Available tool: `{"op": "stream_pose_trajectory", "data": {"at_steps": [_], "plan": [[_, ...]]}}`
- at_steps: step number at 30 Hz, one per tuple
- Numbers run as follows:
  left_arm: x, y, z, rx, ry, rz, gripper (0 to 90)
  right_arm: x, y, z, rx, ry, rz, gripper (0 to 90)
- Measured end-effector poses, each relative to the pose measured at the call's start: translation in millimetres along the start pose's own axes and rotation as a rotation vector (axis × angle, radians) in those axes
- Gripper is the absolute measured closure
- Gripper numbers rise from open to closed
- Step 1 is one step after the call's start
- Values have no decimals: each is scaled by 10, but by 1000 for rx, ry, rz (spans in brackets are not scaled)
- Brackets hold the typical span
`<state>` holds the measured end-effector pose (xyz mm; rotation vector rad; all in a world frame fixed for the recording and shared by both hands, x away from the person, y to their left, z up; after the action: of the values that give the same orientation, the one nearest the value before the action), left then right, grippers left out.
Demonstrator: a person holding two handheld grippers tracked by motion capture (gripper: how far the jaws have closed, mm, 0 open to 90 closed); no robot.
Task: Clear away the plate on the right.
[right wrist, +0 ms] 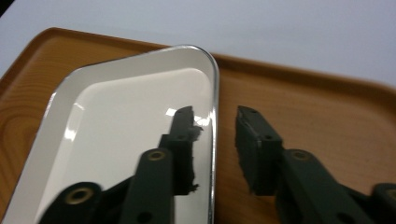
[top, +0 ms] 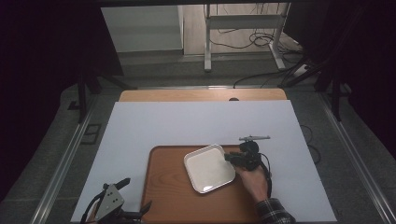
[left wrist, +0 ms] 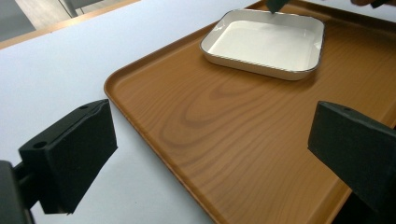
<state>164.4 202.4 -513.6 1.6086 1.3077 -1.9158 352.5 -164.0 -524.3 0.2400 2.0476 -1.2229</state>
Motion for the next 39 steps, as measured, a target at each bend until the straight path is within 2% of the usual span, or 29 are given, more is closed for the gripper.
{"op": "stream_pose_trajectory", "data": {"at_steps": [3, 6, 10, 13, 17, 21, 24, 28, 32, 37, 39], "plan": [[-1, 0, 1, 0, 1, -1, 8, -4, -80, -69, -14, -56, 16, 506], [-2, 1, 3, 0, 2, -2, 8, 23, -147, -152, -53, -114, 30, 412], [-2, 1, 5, -1, 3, -4, 8, 81, -220, -280, -97, -176, 28, 372], [-1, 0, 6, -2, 3, -5, 8, 140, -271, -371, -127, -222, 8, 456], [-1, 0, 9, -2, 7, -6, 8, 224, -286, -497, -148, -268, -18, 611], [1, 0, 8, -1, 5, -6, 8, 319, -278, -630, -191, -314, -75, 773], [1, 1, 11, -1, 8, -7, 8, 393, -296, -734, -220, -348, -115, 859], [-1, 4, 20, -1, 14, -9, 8, 524, -336, -814, -217, -401, -144, 894], [-3, 10, 20, 0, 16, -10, 9, 653, -333, -816, -218, -409, -177, 896], [-5, 14, 27, 0, 23, -12, 9, 686, -232, -773, -188, -437, -207, 895], [-7, 18, 29, 1, 27, -14, 9, 685, -205, -753, -189, -430, -207, 895]]}}
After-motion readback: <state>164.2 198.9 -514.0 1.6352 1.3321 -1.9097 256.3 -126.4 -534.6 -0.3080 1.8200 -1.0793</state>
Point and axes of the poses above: each handheld gripper's, and its own axes: y roughly forward along the jaws, x roughly out of its underside, z roughly to its right, the point moved 3 cm from there along y, roughly forward along the jaws, and after that the axes turned 2 degrees about z, right-handed, at the moved point
